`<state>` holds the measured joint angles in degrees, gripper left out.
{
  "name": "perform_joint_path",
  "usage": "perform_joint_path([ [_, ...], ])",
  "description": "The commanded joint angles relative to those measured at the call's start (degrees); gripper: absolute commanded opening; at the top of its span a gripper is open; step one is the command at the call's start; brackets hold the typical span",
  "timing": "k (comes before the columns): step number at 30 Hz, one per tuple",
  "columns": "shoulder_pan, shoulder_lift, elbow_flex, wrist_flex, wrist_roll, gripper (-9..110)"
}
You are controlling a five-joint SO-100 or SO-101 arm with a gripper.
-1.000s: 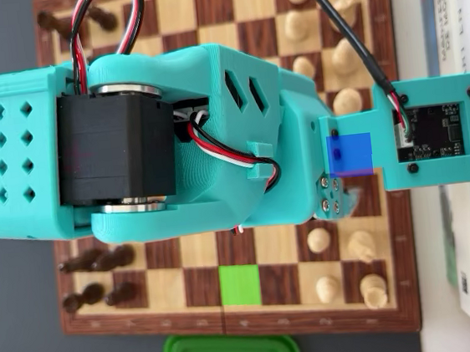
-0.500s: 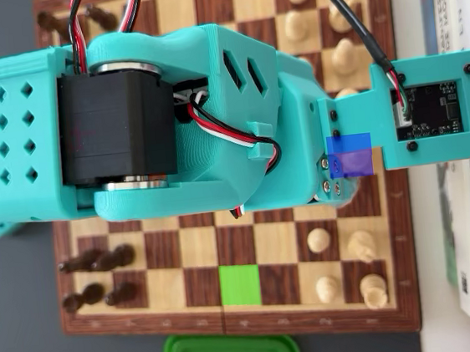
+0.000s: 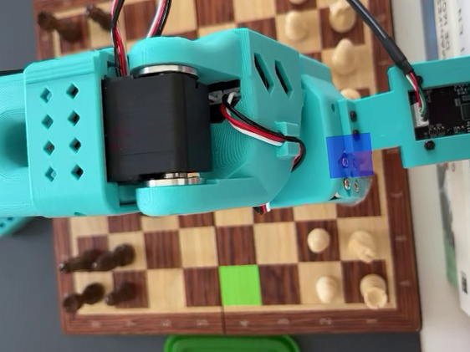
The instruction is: Play chess
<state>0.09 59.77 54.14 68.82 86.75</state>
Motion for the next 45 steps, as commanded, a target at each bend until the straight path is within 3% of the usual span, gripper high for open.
perform_joint_path([
  [1, 0.53, 0.62, -2.55, 0.18, -0.09, 17],
  [30, 0.62, -2.99, -4.66, 0.26, -0.35, 16],
  [39, 0.62, -3.08, -4.66, -0.35, -0.44, 2],
  [45, 0.62, -2.9, -4.75, -0.09, -0.44, 1],
])
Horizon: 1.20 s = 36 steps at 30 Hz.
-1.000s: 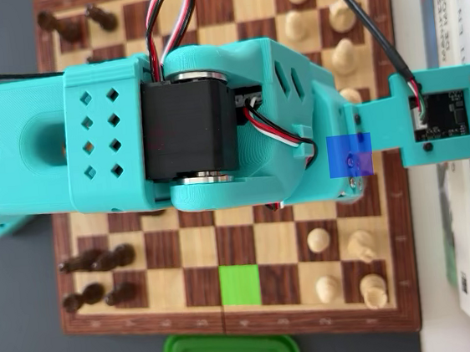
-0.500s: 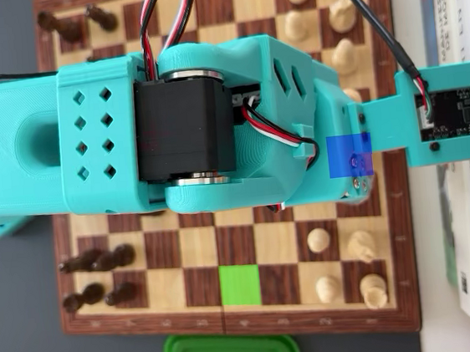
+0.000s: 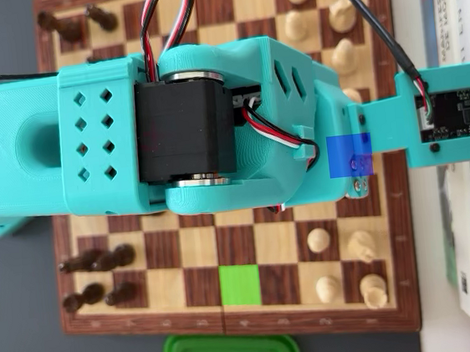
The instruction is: Play chess
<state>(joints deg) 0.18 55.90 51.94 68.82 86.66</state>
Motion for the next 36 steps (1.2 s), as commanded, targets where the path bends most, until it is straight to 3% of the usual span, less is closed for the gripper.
perform_joint_path([
  [1, 0.53, 0.97, -2.64, -0.09, -0.35, 2],
  [22, 4.83, 23.91, 10.99, 0.18, 0.35, 4],
  [36, 14.68, 37.35, 28.92, 0.26, -0.18, 4],
])
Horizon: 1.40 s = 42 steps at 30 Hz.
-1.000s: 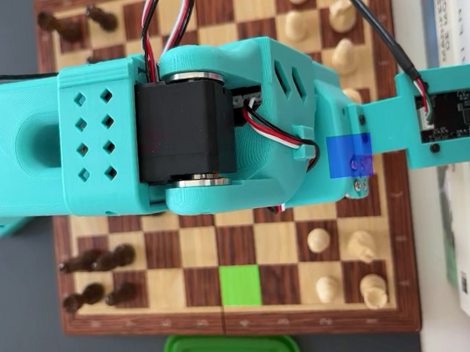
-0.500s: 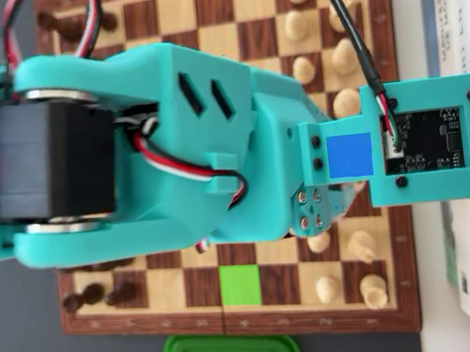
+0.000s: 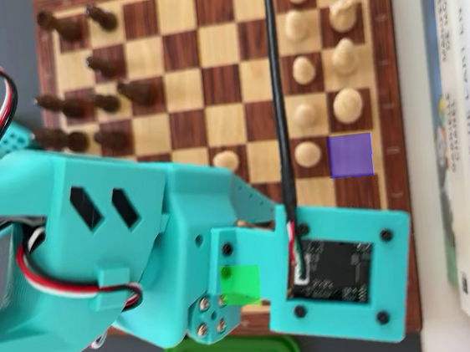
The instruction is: Play chess
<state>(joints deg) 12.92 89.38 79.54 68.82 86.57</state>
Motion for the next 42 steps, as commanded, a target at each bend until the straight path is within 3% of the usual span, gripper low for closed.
perform_joint_path([
  [1, 2.64, 4.22, 2.37, 0.26, -0.18, 4],
  [16, 12.66, 4.13, 9.49, 0.26, -3.08, 4],
  [42, 9.76, -3.25, 7.56, 0.18, -2.72, 4],
])
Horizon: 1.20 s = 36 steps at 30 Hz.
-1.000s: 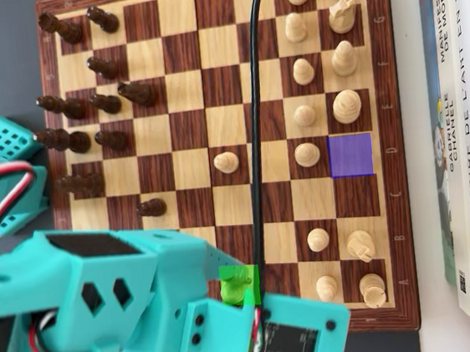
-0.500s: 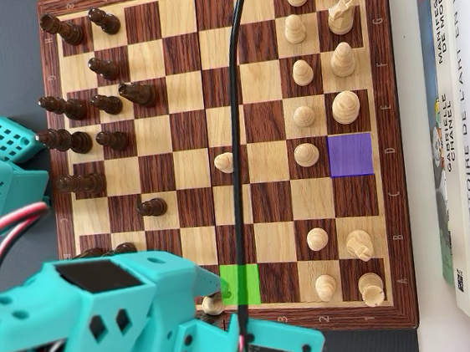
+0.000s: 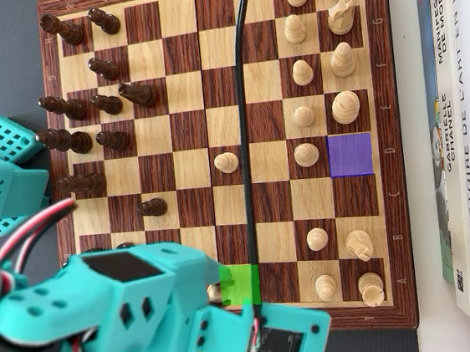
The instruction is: Play chess
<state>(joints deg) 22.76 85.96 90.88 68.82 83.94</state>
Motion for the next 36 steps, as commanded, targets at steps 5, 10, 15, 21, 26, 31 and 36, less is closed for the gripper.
perform_joint_path([
  [5, -0.18, -0.62, -6.59, 0.18, -0.09, 4],
  [10, -1.23, -1.58, -7.12, 0.18, 0.26, 4],
  [15, -0.88, -2.64, -6.86, 0.26, -0.18, 4],
  [21, -0.18, -2.72, -6.59, 0.26, -0.35, 4],
  [26, 0.79, -2.72, -6.59, 0.26, -0.44, 4],
  [31, 1.14, -4.75, -6.59, 0.26, -0.44, 4],
  [36, 1.14, -5.45, -6.77, 0.26, -0.44, 4],
])
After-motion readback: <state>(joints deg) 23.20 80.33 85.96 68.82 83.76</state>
